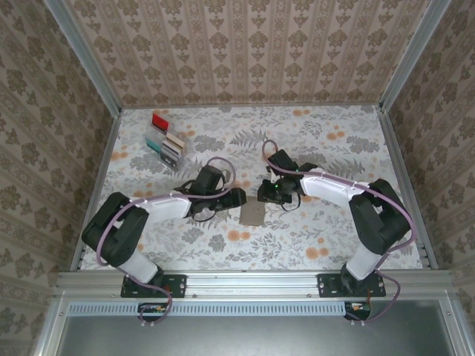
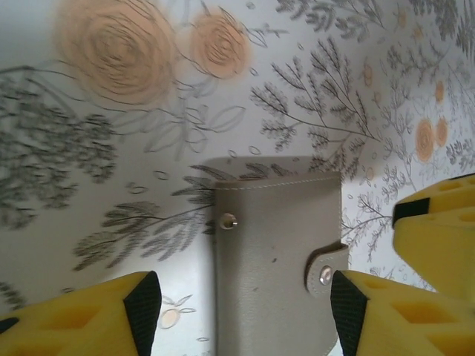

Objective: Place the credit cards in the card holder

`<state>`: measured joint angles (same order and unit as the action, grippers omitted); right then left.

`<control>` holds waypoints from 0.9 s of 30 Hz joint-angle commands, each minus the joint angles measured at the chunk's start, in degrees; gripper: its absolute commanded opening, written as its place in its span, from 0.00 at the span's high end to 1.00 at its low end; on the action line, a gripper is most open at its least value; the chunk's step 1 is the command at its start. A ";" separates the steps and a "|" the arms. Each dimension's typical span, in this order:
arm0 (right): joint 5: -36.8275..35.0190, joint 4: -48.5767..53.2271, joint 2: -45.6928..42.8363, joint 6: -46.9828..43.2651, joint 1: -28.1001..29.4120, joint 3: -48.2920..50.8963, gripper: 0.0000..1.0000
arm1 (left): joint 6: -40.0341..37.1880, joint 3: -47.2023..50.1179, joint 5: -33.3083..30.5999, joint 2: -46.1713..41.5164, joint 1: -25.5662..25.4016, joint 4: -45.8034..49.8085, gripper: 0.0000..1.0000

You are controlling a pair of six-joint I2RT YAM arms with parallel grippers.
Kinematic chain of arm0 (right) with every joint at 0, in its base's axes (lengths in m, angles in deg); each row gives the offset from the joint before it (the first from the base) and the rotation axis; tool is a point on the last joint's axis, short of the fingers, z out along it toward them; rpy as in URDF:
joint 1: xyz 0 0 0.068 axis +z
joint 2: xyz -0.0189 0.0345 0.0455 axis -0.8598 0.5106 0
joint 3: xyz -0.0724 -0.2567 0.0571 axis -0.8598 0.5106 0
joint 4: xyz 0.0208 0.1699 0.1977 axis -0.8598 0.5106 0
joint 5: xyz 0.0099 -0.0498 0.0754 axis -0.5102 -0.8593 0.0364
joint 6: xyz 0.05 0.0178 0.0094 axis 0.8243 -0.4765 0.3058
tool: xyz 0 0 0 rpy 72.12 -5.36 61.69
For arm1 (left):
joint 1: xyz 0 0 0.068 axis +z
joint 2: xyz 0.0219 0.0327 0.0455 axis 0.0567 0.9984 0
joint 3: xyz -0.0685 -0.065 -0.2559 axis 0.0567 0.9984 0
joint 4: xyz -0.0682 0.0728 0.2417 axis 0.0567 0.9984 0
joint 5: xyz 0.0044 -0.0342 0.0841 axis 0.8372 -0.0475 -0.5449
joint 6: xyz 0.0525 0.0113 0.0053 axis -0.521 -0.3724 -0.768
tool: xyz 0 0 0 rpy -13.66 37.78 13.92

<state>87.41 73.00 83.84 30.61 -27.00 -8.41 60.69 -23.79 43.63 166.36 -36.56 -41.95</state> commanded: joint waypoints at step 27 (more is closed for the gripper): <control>0.45 -2.71 5.46 5.00 0.67 5.41 0.76 | 5.04 1.37 5.44 2.78 -3.13 -8.02 0.68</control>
<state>91.45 68.65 87.33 34.46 -26.74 -3.82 64.96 -23.37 47.69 172.04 -38.68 -47.50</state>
